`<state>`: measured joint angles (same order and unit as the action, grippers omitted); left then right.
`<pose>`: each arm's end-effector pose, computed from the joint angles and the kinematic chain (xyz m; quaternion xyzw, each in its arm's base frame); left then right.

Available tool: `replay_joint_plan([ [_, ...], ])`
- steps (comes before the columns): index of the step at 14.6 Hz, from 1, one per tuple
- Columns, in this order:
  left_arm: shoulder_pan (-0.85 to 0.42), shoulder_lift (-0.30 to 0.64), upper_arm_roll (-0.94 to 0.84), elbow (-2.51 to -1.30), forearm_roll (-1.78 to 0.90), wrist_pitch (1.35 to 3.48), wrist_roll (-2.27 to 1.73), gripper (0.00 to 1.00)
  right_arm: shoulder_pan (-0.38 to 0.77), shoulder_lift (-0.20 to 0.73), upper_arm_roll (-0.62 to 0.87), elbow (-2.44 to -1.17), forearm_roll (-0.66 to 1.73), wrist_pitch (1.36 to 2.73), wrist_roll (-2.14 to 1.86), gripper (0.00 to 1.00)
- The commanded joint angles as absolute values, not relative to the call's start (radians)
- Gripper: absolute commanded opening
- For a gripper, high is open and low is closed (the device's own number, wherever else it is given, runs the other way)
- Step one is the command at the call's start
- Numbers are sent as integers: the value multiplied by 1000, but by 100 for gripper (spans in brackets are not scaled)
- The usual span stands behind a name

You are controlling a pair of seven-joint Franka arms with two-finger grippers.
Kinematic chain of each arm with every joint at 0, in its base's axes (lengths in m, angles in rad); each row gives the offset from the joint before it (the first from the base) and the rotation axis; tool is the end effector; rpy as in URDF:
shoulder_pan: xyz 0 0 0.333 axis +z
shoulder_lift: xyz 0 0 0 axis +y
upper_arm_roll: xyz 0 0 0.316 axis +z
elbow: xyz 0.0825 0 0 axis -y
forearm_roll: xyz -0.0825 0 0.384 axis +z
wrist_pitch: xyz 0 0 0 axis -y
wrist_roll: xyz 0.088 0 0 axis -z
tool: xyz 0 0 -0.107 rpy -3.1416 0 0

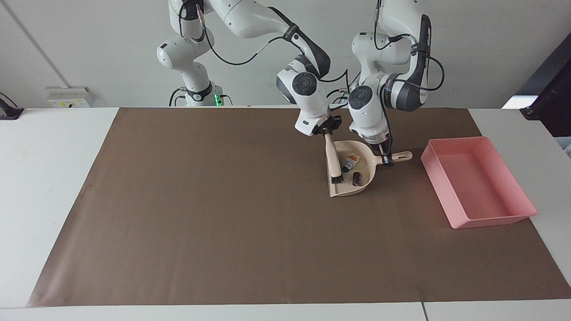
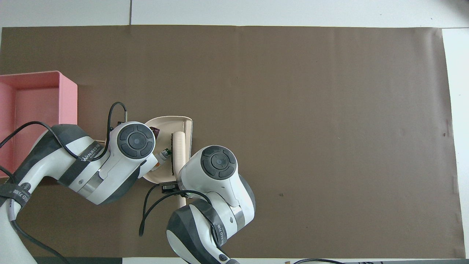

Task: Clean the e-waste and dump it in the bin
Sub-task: 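Sweep the component into the dustpan with the brush in the right gripper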

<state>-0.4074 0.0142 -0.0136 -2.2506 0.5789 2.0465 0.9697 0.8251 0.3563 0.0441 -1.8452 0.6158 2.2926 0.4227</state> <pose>0.4717 -0.1783 0.3489 -0.6306 0.7314 0.1649 0.2007 0.4088 0.5005 0.3457 -0.9686 -0.0238 0.1128 0.2201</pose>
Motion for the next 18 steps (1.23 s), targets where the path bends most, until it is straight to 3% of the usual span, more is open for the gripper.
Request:
replay_joint_plan([
  [1, -408, -17, -8, -2309, 580, 2126, 963, 0, 810, 319, 52, -1858, 683, 2315, 377, 0],
  [4, -368, -38, -8, -2379, 555, 2273, 966, 0, 795, 252, 49, -1888, 681, 2258, 383, 0],
  [7, -336, -37, -8, -2387, 545, 2324, 982, 0, 793, 111, 40, -1992, 634, 2237, 440, 0],
  [11, -313, -60, -5, -2372, 343, 2322, 1168, 0, 724, -17, 35, -2009, 320, 2055, 615, 0],
  [14, -270, -87, -2, -2324, 244, 2268, 1288, 0, 553, -109, 37, -2006, 215, 1896, 547, 0],
  [18, -178, -87, 8, -2180, 224, 2130, 1397, 0, 301, -129, 35, -1980, 54, 1678, 277, 0],
])
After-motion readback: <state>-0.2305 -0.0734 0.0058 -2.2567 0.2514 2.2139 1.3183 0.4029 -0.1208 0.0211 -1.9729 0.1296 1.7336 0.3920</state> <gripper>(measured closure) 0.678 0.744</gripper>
